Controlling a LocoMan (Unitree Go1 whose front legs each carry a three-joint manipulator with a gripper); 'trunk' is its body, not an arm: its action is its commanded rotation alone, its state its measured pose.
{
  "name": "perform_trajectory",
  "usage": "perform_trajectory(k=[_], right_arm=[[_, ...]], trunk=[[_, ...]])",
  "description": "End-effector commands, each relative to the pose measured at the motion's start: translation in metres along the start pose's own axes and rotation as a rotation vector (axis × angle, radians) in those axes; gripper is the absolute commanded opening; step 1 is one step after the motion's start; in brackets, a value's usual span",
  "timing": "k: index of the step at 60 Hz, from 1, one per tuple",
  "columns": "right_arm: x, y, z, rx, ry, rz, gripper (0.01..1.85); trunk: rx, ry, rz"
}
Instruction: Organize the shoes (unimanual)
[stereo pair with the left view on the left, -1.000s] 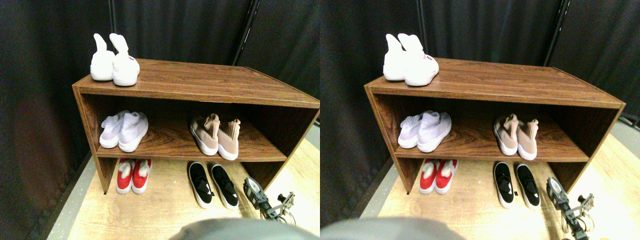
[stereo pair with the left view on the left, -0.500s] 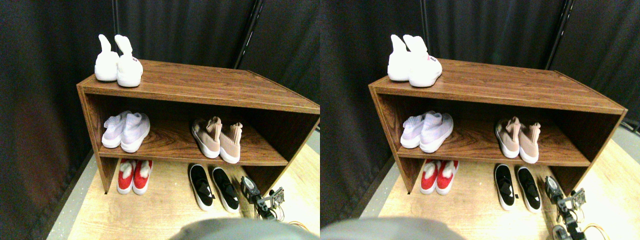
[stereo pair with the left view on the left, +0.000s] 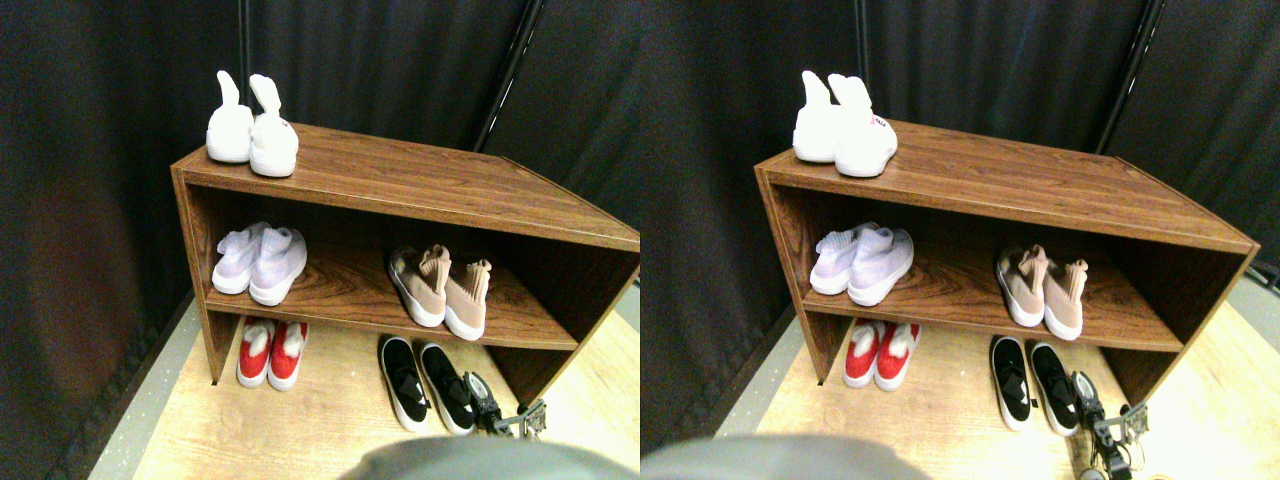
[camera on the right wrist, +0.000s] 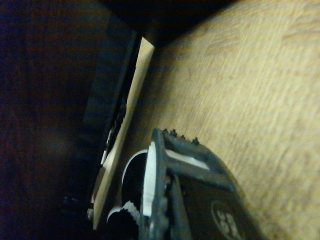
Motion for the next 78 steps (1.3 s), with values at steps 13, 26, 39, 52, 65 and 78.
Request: perform_trajectory(k=[13,26,39,52,65,78], right_arm=[[0.009,0.003,-0.018,-0.011,0.048,-0.019,0.06],[0.002,0.006,-0.031,-0.010,0.078,-0.008,0.06],[0.001,0.008,-0.020,-0.033,0.041,0.003,0.06],[0.002,0.019,-0.004,-0.109,-0.018,0.026,0.06],[-0.010,0.046,0.013,-0.201,0.021,0.111,0.06],[-0.044,0.065,0.014,-0.172,0.055,0.197,0.06]], trunk=[[-0.025,0.015,0.026],[-0.030,0.018,0.035],[-0.024,0.016,0.031],[-0.004,0.009,0.010],[0.018,-0.009,-0.017],[0.032,-0.026,-0.038]])
